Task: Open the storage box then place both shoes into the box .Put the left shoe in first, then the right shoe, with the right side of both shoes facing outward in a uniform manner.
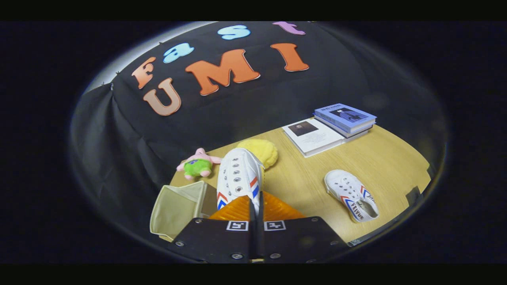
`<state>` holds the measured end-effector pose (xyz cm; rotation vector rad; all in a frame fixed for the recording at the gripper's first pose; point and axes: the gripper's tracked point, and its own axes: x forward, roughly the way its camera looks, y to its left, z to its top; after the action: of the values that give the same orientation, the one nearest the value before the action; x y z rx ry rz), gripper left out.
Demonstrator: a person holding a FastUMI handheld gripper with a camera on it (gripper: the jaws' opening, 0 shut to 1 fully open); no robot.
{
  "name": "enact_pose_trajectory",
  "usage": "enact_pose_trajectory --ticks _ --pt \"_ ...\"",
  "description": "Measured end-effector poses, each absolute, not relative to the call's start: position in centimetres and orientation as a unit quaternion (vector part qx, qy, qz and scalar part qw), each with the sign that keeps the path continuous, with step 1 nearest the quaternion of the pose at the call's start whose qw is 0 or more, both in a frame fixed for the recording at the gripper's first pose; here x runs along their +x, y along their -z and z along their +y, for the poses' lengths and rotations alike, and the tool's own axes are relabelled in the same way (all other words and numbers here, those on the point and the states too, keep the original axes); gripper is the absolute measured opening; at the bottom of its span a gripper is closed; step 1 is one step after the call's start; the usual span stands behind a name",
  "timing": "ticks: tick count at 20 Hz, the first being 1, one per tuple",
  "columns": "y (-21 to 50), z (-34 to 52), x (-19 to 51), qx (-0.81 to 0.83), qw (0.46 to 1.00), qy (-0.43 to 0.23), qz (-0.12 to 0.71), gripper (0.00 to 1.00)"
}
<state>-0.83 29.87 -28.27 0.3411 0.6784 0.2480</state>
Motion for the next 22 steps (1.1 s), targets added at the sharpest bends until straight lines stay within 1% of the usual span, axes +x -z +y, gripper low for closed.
enact_pose_trajectory --ticks 2,8,12,15,17,20,22 --pt "27.0 32.6 -0.6 0.18 0.921 -0.129 0.321 0.0" --pt "26.2 40.6 -1.7 0.209 0.908 -0.15 0.331 0.0" --pt "26.9 45.3 -2.7 0.218 0.905 -0.156 0.332 0.0" --pt "27.8 48.5 -3.9 0.211 0.9 -0.173 0.34 0.0" --pt "28.8 49.9 -4.7 0.206 0.898 -0.179 0.345 0.0" --pt "29.6 50.3 -5.2 0.198 0.908 -0.166 0.329 0.0" --pt "30.5 50.1 -5.9 0.198 0.907 -0.162 0.336 0.0"
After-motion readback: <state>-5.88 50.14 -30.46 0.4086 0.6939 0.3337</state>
